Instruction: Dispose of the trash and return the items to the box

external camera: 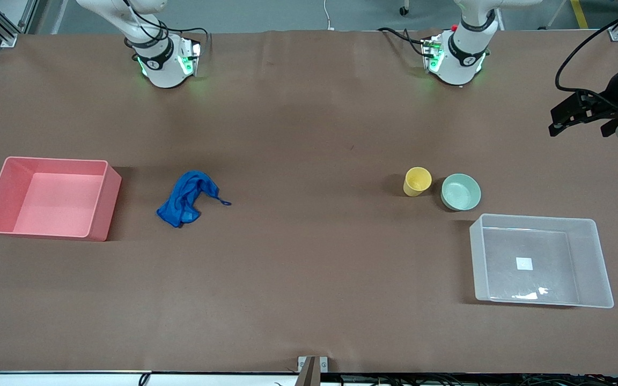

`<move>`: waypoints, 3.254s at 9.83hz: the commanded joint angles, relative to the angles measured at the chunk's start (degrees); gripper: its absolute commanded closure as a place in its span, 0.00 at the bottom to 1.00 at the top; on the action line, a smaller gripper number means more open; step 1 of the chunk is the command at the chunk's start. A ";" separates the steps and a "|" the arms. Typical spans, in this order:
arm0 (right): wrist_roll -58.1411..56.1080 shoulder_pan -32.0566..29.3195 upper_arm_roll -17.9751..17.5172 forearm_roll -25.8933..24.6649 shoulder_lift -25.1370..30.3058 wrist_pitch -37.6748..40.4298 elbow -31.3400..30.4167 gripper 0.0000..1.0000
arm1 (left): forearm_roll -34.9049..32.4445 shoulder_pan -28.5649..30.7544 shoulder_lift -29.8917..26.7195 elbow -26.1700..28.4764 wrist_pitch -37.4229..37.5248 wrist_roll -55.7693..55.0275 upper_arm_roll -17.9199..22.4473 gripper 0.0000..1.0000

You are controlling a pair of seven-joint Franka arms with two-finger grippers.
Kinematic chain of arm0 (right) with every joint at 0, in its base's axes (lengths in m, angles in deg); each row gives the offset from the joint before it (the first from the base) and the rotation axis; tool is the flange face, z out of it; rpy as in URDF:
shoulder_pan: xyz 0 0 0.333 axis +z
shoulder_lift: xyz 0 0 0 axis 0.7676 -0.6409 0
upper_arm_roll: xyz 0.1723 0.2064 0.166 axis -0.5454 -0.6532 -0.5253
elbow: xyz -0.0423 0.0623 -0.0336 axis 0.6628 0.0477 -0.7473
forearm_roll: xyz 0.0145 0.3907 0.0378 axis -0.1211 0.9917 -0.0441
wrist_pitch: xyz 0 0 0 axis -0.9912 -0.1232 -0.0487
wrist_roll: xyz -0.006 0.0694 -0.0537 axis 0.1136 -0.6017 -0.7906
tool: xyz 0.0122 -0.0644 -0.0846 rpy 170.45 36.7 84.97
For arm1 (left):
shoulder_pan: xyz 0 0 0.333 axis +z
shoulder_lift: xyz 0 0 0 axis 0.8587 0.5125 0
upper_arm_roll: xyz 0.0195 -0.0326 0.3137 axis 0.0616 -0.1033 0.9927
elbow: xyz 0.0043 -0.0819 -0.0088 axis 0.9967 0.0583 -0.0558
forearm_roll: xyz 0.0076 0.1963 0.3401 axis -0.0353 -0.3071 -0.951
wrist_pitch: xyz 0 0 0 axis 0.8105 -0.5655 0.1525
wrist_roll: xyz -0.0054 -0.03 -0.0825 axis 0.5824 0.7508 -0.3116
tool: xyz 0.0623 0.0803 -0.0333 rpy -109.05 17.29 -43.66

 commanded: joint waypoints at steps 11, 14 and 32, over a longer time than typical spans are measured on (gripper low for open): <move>4.01 2.66 -2.45 0.78 -0.26 1.77 -4.13 0.00 | 0.97 0.16 -7.07 27.88 -19.38 1.54 2.22 0.00; 16.31 2.75 -9.38 0.69 -0.26 -12.14 -19.29 0.00 | 0.97 0.25 -6.38 42.57 -36.07 1.54 2.93 0.00; 33.15 3.63 -16.79 -7.92 -21.80 -59.25 -43.28 0.99 | 1.05 0.07 3.16 60.55 -69.77 -1.45 2.32 1.00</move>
